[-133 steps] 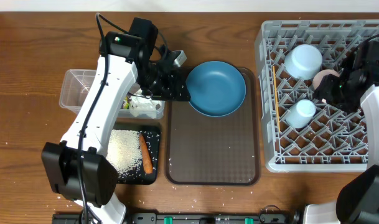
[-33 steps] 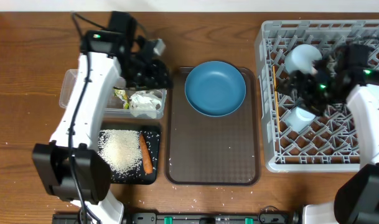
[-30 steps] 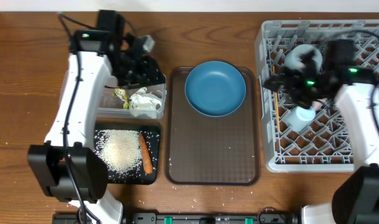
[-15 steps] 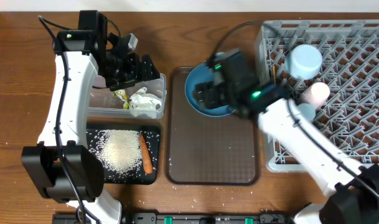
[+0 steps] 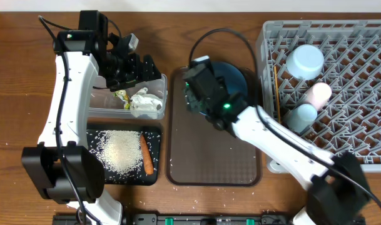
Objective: Sort waste into correct bins and load items into the dishwasher rack
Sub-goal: 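Grasp the blue plate rim with the right gripper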
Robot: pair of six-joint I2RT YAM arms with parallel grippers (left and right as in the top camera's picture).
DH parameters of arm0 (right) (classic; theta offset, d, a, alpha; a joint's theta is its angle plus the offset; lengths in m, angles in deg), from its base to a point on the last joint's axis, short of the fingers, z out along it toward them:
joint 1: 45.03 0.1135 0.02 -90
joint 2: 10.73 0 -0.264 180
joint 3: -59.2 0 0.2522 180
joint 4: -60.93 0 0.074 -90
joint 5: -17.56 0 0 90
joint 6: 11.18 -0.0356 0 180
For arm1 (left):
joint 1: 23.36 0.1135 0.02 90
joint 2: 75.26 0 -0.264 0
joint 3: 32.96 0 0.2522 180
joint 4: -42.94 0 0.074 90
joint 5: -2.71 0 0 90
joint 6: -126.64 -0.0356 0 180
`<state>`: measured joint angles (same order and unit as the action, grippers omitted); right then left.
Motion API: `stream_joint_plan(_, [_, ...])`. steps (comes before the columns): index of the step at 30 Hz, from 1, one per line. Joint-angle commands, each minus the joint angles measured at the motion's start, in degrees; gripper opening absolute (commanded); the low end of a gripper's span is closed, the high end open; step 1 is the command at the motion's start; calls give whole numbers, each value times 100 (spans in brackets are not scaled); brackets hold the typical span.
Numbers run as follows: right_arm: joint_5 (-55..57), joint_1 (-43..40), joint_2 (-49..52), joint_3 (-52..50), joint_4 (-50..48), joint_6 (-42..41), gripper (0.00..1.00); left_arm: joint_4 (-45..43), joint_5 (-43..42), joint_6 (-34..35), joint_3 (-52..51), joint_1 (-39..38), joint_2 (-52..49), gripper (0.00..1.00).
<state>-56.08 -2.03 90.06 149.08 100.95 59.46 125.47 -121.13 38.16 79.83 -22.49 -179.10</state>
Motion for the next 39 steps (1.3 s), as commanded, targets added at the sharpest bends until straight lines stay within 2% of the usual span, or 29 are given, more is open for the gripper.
stream_joint_plan(1, [-105, 20, 389, 57, -146, -33, 76, 22, 48, 7, -35, 13, -28, 95])
stream_joint_plan(10, [-289, 20, 1270, 57, -380, -35, 70, 22, 50, 4, -35, 13, -28, 95])
stream_joint_plan(17, [-289, 20, 1530, 55, -350, -35, 44, 22, 48, 7, -35, 13, -28, 95])
stream_joint_plan(26, [-286, 20, 1576, 55, 190, -33, 40, 22, 48, 4, -35, 13, -28, 95])
stream_joint_plan(28, [-332, 22, 1576, 55, 382, -35, 49, 22, 48, 4, -35, 13, -28, 95])
stream_joint_plan(29, [-367, 26, 1576, 55, 466, -35, 50, 22, 48, 4, -35, 13, -28, 95])
stream_joint_plan(39, [-417, 26, 1574, 57, 927, -33, 43, 22, 50, 4, -35, 13, -28, 95])
